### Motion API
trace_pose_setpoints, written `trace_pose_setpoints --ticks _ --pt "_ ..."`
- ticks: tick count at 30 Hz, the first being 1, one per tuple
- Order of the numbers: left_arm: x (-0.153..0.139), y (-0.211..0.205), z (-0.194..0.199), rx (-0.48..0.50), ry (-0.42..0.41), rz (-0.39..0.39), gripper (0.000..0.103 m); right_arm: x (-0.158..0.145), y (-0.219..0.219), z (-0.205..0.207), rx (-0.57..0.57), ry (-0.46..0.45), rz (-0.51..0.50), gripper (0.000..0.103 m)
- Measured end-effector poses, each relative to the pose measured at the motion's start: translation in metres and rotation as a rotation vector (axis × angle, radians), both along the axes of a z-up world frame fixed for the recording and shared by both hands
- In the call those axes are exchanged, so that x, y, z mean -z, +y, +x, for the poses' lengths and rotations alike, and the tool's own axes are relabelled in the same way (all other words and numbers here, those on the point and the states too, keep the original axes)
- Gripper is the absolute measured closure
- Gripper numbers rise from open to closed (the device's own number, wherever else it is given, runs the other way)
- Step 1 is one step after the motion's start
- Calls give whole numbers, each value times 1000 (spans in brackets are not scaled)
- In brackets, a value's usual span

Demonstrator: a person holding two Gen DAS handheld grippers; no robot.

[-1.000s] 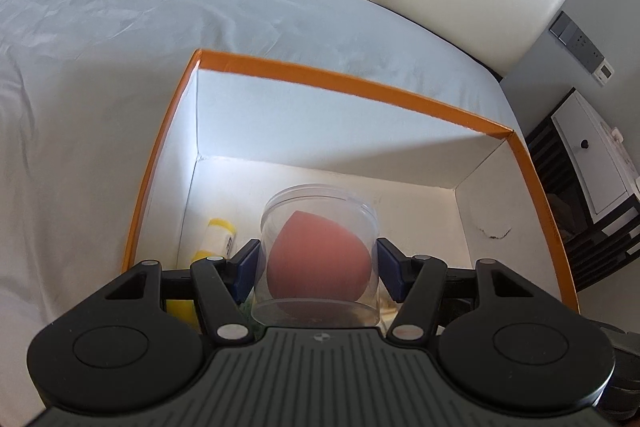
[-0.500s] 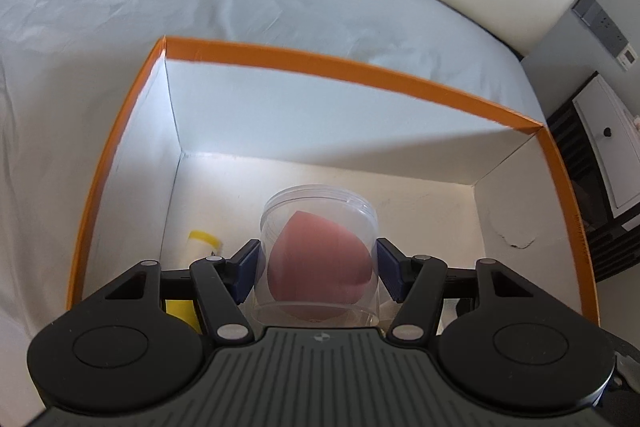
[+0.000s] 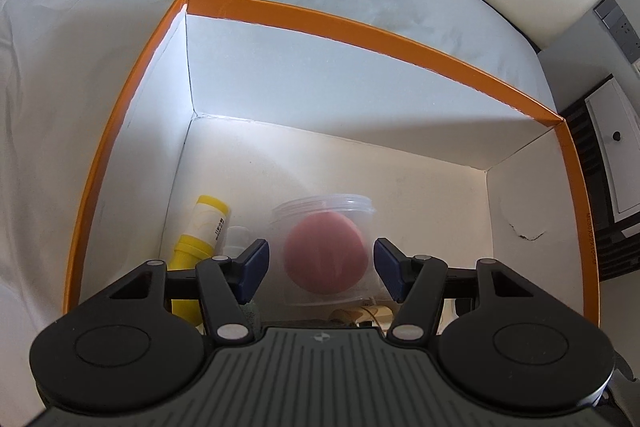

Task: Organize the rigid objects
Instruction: 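Lower the sponge case and white packet into the orange box and open both tools, then grasp the pink silicone cup with the left tool while the right tool grasps the yellow tape measure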

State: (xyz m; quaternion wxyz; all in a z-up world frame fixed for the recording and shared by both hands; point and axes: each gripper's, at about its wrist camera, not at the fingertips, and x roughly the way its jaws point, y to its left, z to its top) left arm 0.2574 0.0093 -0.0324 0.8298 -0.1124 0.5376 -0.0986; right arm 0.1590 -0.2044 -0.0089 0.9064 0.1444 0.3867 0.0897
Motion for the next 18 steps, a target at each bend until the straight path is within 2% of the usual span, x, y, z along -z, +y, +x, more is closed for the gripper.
trace_pose_setpoints --ticks 3,11,15,18 --pt "-6 -1 -7 1 -48 2 33 0 2 -2 -6 -12 -8 67" --pt "-51 -8 -53 69 -287 -15 33 -6 -1 -16 -1 -86 -6 62" --pt "-71 -13 -71 121 -337 -8 35 -14 2 -27 -4 -118 -29 62" --pt "-87 -10 -81 148 -357 -3 35 -27 3 -40 -11 -155 -50 56"
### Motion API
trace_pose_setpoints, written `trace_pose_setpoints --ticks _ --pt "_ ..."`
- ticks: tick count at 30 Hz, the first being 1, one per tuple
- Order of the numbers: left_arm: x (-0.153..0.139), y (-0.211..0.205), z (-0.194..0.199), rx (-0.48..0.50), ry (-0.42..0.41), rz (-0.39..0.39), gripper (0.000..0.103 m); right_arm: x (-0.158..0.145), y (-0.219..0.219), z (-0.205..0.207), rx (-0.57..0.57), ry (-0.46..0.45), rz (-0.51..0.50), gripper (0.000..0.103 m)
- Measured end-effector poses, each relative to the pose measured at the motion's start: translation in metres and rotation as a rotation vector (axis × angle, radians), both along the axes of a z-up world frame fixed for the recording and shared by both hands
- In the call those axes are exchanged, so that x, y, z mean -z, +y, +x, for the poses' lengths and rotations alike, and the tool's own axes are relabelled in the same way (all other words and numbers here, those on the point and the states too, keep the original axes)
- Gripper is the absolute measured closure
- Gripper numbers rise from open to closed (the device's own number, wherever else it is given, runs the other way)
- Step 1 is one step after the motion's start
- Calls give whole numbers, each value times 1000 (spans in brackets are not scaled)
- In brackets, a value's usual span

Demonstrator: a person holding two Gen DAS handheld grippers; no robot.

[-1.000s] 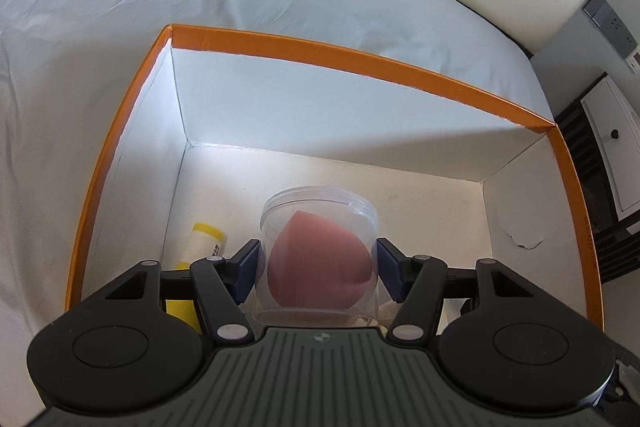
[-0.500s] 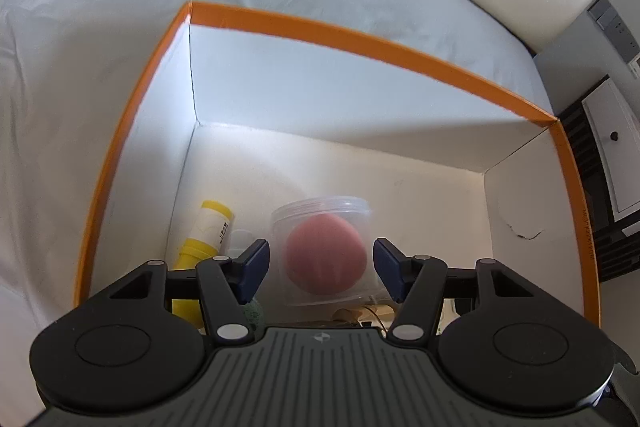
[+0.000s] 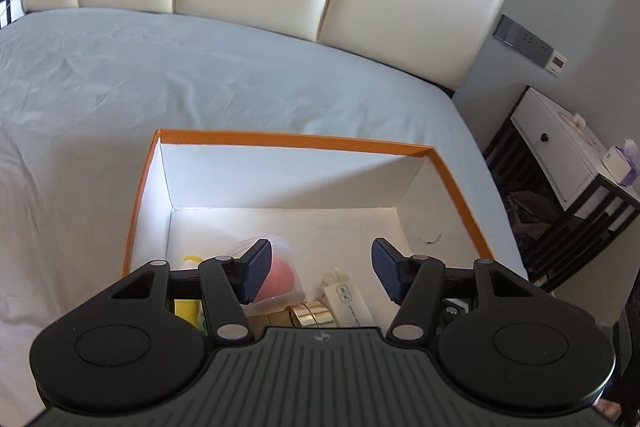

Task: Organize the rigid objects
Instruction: 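Grasp the pink silicone cup with the left tool while the right tool grasps the yellow tape measure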

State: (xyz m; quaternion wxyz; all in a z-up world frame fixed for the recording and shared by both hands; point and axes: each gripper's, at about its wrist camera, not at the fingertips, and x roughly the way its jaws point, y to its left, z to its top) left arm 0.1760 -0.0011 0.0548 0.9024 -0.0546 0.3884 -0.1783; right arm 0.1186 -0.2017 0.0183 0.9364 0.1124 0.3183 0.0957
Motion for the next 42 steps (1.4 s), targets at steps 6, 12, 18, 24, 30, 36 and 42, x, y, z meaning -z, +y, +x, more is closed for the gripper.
trace_pose_setpoints --ticks 6,12,18,24,30,36,42 --pt "-11 2 -36 54 -24 55 36 -24 -17 -34 -22 -18 -9 56" --pt "9 8 -66 35 52 115 36 -27 -37 -72 -39 15 -134 52" --pt "40 16 -84 0 136 161 35 -12 -55 -96 -13 143 -74 52" --pt "67 33 -78 -85 258 191 29 14 -50 -94 32 263 -152 44" --pt "77 34 -72 -69 331 219 23 20 -27 -80 -104 314 -305 36" --pt "92 15 -62 -30 358 328 21 31 -45 -70 -32 387 -214 38" --pt "103 6 -60 5 364 398 18 40 -27 -70 -181 442 -248 42"
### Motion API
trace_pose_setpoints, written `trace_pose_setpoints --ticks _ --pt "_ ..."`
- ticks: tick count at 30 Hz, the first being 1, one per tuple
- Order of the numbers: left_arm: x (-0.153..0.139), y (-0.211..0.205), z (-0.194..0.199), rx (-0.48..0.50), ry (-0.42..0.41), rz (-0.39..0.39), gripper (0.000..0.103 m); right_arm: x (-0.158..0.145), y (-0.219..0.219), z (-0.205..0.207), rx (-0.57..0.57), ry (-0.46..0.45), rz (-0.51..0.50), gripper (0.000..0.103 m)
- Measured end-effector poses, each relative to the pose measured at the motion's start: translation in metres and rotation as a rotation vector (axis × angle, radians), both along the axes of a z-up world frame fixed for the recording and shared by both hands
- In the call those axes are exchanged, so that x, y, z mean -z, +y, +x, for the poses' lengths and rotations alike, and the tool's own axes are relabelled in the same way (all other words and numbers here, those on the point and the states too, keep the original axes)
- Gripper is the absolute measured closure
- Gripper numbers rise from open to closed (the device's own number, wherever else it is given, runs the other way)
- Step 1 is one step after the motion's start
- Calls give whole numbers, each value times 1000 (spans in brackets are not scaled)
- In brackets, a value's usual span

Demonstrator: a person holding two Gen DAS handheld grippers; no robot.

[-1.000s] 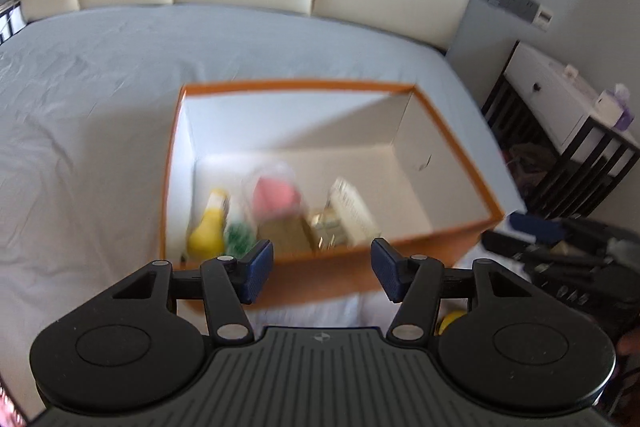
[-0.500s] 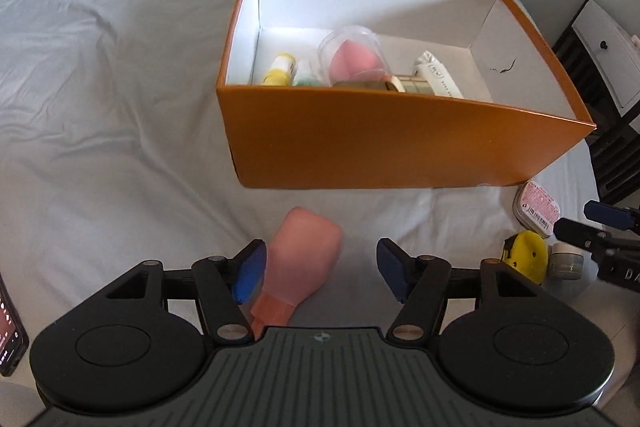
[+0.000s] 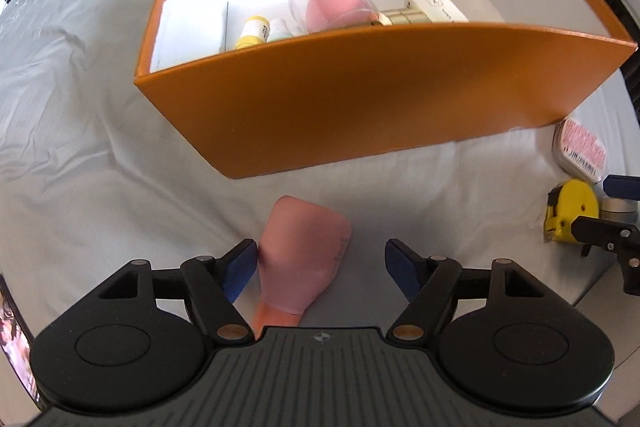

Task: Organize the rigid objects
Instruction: 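Grasp the pink silicone cup with the left tool while the right tool grasps the yellow tape measure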

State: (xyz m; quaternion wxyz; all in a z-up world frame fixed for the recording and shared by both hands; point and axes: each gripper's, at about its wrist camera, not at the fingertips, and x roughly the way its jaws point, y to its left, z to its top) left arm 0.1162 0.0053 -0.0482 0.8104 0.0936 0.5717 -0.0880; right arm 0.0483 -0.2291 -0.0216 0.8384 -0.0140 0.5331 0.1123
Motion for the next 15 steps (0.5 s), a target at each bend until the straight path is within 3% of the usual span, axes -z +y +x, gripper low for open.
trace_pose_setpoints --ticks 5,10,15 --pt "8 6 4 -37 39 -21 22 10 5 9 -12 68 -13 47" --pt "13 10 7 -78 46 -34 26 21 6 20 -27 122 -7 43" --pt "13 11 4 -97 36 -36 39 24 14 22 -54 115 -38 44"
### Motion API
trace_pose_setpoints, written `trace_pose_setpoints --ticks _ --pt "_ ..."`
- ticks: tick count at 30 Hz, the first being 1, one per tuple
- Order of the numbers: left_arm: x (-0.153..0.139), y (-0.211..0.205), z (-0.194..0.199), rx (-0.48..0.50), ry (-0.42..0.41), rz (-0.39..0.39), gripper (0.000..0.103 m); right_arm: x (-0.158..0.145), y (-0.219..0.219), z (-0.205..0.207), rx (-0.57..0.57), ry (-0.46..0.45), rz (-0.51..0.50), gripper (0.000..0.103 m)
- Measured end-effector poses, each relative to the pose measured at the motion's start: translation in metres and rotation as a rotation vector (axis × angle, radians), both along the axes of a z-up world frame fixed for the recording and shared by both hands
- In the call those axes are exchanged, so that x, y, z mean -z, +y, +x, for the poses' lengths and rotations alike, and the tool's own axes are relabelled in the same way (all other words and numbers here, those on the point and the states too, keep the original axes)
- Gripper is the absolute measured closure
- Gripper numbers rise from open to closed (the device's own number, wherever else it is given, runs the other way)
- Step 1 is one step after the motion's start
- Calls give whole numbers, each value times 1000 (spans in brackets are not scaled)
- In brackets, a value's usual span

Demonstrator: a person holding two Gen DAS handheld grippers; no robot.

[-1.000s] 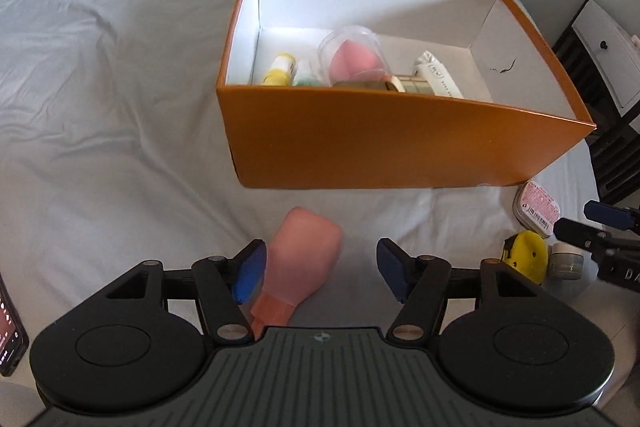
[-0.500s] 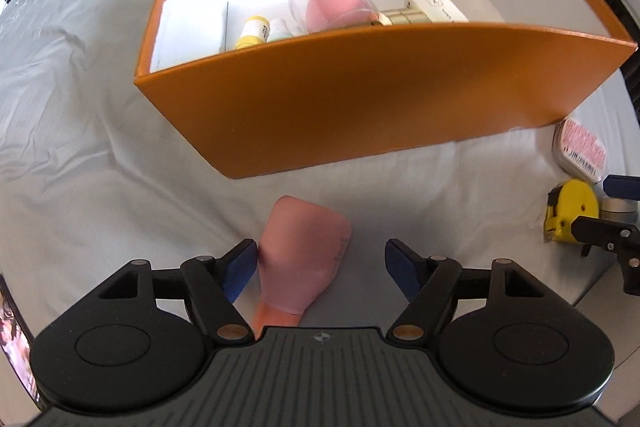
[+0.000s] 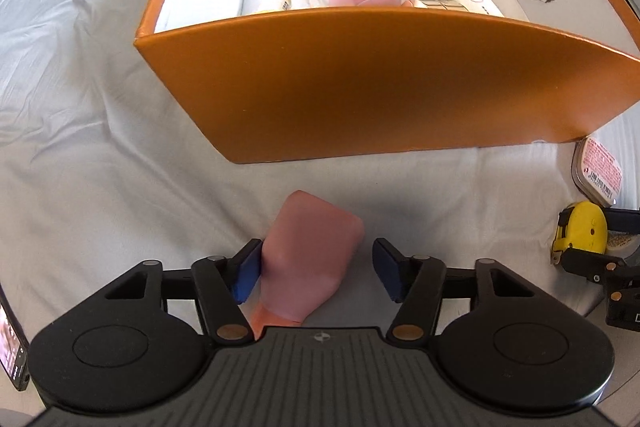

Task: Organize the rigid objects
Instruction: 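Grasp the pink silicone cup with the left tool while the right tool grasps the yellow tape measure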

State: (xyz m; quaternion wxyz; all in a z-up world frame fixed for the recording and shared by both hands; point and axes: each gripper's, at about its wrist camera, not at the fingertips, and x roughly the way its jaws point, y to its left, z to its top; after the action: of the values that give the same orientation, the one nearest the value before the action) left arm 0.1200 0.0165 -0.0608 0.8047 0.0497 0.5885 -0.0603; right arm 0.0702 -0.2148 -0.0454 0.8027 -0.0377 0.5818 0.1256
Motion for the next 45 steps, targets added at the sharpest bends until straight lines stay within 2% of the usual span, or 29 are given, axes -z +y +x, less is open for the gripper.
trace_pose_setpoints --ticks 2,4,6,9,11,14,17,21,30,34,38,40,45 --pt "-2 2 -2 -16 -8 -10 42 -1 3 -1 -6 -11 2 44" --pt "-5 11 -2 -27 -13 -41 44 -2 3 -3 -8 -39 6 63" --pt "-9 15 -6 -29 -23 -64 46 -6 1 -6 8 -79 31 67" --pt "-13 13 -10 2 -32 -106 47 -6 -1 -6 21 -79 43 67" --pt "-15 9 -15 43 -17 -167 48 -6 -2 -6 6 -68 63 67" --pt "-13 2 -21 97 17 -229 48 -4 -4 -4 -31 -17 151 67" --pt "-16 -7 -28 120 3 -208 49 -2 -2 -5 -2 -3 178 66" --pt "-16 -2 -27 111 14 -236 50 -4 0 -9 77 14 147 53" --pt "-14 -7 -26 123 17 -233 50 7 3 5 101 116 188 52" --pt "-13 -10 -25 125 18 -226 50 12 11 11 93 157 227 55" --pt "-12 -10 -23 124 19 -228 50 10 7 8 83 141 235 56" --pt "-12 -9 -23 124 20 -228 50 5 3 3 80 95 255 67" --pt "-12 -6 -23 130 19 -229 50 -3 -6 -5 85 17 331 79"
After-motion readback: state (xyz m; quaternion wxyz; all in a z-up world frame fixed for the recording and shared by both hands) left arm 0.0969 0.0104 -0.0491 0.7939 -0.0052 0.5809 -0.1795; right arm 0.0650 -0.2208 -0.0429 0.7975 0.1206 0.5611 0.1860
